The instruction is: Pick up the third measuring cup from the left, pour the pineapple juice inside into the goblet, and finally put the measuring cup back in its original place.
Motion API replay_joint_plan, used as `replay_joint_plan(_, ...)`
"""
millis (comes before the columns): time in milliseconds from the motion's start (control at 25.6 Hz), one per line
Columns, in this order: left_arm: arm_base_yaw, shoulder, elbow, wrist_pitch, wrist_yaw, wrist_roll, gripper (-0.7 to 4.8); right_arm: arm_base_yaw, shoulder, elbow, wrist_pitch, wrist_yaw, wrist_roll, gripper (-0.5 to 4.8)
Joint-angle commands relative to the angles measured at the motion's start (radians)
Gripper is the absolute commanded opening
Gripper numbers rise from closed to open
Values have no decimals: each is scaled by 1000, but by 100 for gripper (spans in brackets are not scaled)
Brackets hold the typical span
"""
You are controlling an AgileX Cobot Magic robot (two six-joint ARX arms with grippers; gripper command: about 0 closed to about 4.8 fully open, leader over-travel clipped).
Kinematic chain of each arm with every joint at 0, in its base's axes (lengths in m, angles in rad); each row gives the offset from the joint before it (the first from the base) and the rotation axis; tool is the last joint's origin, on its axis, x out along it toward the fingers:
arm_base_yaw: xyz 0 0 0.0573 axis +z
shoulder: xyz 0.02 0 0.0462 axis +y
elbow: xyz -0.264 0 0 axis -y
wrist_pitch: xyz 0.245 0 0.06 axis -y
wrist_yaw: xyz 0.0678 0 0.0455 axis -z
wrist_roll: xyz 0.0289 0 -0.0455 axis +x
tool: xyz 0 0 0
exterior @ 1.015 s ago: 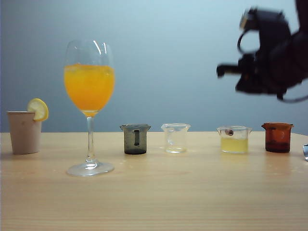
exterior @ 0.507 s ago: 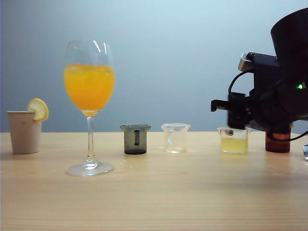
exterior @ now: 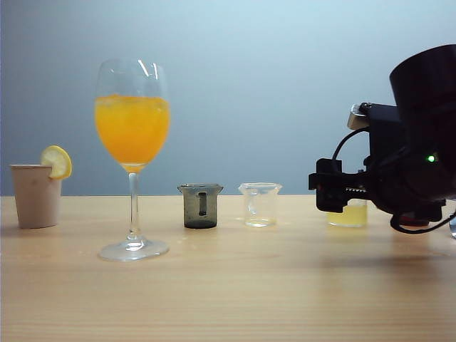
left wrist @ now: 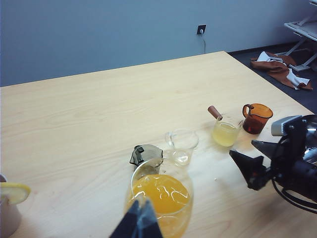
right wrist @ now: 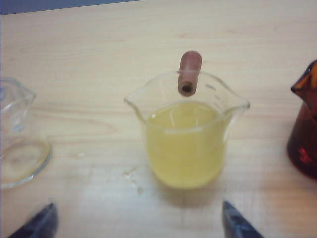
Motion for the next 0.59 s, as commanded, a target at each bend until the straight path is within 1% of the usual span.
replay_joint_plan(39, 0, -2, 3, 13, 8, 0, -5, -2, 29, 33, 22, 16, 0, 447)
replay_joint_plan(234, 0, -2, 3, 13, 8, 0, -5, -10, 72, 82, 21, 17, 0, 445)
replay_joint_plan(429, 0, -2, 3, 13, 8, 0, -5, -57, 108, 101, 22, 35, -2, 445)
replay_joint_plan(586, 0, -1, 3, 13, 8, 0, -5, -88, 109, 103, 22, -11, -3, 446)
